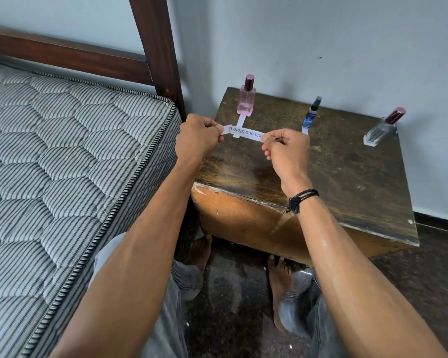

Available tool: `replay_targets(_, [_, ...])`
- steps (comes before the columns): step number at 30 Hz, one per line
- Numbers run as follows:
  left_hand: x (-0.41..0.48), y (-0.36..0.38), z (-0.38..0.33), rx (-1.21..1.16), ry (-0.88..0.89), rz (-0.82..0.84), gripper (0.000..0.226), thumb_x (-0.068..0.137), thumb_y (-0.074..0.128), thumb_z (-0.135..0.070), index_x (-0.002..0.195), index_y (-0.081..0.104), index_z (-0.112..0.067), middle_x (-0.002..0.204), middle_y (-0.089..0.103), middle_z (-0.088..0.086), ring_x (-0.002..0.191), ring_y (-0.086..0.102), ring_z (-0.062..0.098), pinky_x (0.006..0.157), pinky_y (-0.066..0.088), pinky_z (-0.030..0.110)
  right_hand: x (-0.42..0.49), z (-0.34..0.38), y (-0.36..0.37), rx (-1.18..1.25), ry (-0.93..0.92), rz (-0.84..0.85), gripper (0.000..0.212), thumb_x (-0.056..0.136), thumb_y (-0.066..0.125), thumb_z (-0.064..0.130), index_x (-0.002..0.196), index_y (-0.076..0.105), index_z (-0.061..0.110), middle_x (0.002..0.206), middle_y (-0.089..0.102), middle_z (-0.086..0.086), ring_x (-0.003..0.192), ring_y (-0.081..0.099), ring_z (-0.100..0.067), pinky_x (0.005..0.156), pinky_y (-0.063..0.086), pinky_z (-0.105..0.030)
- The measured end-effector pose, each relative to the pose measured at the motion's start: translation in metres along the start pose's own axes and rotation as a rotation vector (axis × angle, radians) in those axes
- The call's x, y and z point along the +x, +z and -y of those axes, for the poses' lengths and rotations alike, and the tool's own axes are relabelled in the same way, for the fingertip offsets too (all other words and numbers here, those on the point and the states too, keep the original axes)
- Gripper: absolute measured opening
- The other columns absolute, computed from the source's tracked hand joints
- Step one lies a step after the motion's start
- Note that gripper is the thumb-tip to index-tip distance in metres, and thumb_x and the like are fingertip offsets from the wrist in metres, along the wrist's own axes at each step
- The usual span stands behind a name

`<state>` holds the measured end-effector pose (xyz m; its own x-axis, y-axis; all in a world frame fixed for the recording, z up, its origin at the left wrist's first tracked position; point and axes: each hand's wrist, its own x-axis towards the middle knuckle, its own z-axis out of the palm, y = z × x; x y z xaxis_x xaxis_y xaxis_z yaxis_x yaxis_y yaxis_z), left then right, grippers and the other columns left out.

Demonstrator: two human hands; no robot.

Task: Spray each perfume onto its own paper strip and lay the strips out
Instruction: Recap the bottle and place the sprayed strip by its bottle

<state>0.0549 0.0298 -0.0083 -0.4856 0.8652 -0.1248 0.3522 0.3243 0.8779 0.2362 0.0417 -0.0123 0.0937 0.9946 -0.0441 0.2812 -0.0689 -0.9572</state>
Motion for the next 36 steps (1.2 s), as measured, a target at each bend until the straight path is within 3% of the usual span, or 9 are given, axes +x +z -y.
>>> replay_targets(3, [0.01, -0.021, 0.006, -0.058, -0.051, -0.186, 0.021, 0.078, 0.058, -0.029, 0.075, 0.076, -0.018, 0.076, 0.075, 0.006, 0.074, 0.071, 0.025, 0.077, 0.059, 0.039, 0.012, -0.003, -0.017, 0.094, 0.057, -0.139, 0.016, 0.093, 0.062, -0.003, 0.093, 0.075, 0.006, 0.076, 0.072, -0.005, 0.058, 0.062, -0.007, 0.055, 0.051, -0.02])
replay_targets(6, [0.021, -0.045, 0.009, -0.281, -0.083, -0.249, 0.018, 0.078, 0.066, -0.017, 0.063, 0.074, -0.017, 0.07, 0.074, 0.005, 0.072, 0.067, 0.02, 0.074, 0.052, 0.038, 0.023, -0.006, -0.036, 0.176, 0.085, -0.235, 0.012, 0.093, 0.066, -0.001, 0.093, 0.075, 0.007, 0.072, 0.071, -0.004, 0.054, 0.059, -0.006, 0.054, 0.049, -0.018])
replay_targets(8, [0.017, -0.045, 0.003, -0.341, -0.063, -0.233, 0.012, 0.081, 0.071, -0.015, 0.072, 0.078, -0.017, 0.074, 0.075, 0.0, 0.081, 0.071, 0.016, 0.081, 0.056, 0.032, 0.022, -0.007, -0.036, 0.167, 0.063, -0.227, 0.01, 0.095, 0.067, 0.003, 0.091, 0.074, 0.011, 0.071, 0.071, -0.003, 0.055, 0.059, -0.007, 0.054, 0.049, -0.018])
replay_targets(13, [0.007, -0.02, -0.011, -0.382, -0.071, -0.122, 0.008, 0.091, 0.069, -0.005, 0.096, 0.076, -0.007, 0.079, 0.069, -0.005, 0.062, 0.064, -0.003, 0.05, 0.044, 0.005, 0.018, -0.006, -0.025, 0.122, 0.001, -0.179, 0.013, 0.094, 0.068, 0.008, 0.086, 0.072, 0.017, 0.069, 0.07, -0.001, 0.057, 0.06, -0.01, 0.056, 0.05, -0.021])
replay_targets(16, [0.005, -0.012, -0.011, -0.385, -0.111, -0.062, 0.01, 0.091, 0.071, -0.004, 0.084, 0.075, -0.01, 0.076, 0.069, 0.0, 0.06, 0.067, 0.002, 0.05, 0.049, 0.01, 0.018, -0.006, -0.026, 0.129, -0.008, -0.161, 0.015, 0.093, 0.069, 0.008, 0.083, 0.072, 0.018, 0.066, 0.068, 0.0, 0.056, 0.059, -0.01, 0.055, 0.05, -0.023])
replay_targets(21, [0.009, -0.008, -0.002, -0.336, -0.125, 0.003, 0.019, 0.085, 0.074, -0.001, 0.07, 0.075, -0.014, 0.083, 0.075, 0.01, 0.087, 0.074, 0.028, 0.083, 0.063, 0.044, 0.021, -0.008, -0.031, 0.128, -0.006, -0.178, 0.01, 0.092, 0.07, 0.008, 0.087, 0.074, 0.015, 0.067, 0.069, -0.001, 0.055, 0.06, -0.009, 0.055, 0.049, -0.021])
replay_targets(24, [0.008, -0.006, 0.0, -0.278, -0.112, 0.014, 0.017, 0.083, 0.075, -0.003, 0.07, 0.074, -0.014, 0.083, 0.076, 0.006, 0.086, 0.074, 0.026, 0.082, 0.062, 0.041, 0.022, -0.008, -0.035, 0.134, -0.008, -0.207, 0.01, 0.092, 0.07, 0.008, 0.087, 0.074, 0.016, 0.067, 0.07, -0.002, 0.055, 0.06, -0.009, 0.054, 0.049, -0.022])
replay_targets(29, [0.007, -0.002, 0.001, -0.141, -0.144, 0.069, 0.01, 0.085, 0.075, -0.002, 0.076, 0.072, -0.006, 0.083, 0.075, 0.01, 0.055, 0.065, 0.013, 0.045, 0.046, 0.016, 0.023, -0.007, -0.039, 0.143, -0.002, -0.263, 0.009, 0.092, 0.071, 0.009, 0.089, 0.073, 0.017, 0.067, 0.07, -0.002, 0.054, 0.061, -0.009, 0.052, 0.05, -0.021])
replay_targets(36, [0.013, 0.003, 0.008, 0.043, -0.181, 0.122, 0.009, 0.082, 0.08, -0.001, 0.076, 0.074, -0.003, 0.085, 0.075, 0.014, 0.067, 0.077, 0.024, 0.071, 0.064, 0.038, 0.023, -0.008, -0.039, 0.116, -0.008, -0.222, 0.005, 0.093, 0.072, 0.011, 0.095, 0.075, 0.014, 0.072, 0.072, -0.003, 0.058, 0.062, -0.008, 0.055, 0.05, -0.02])
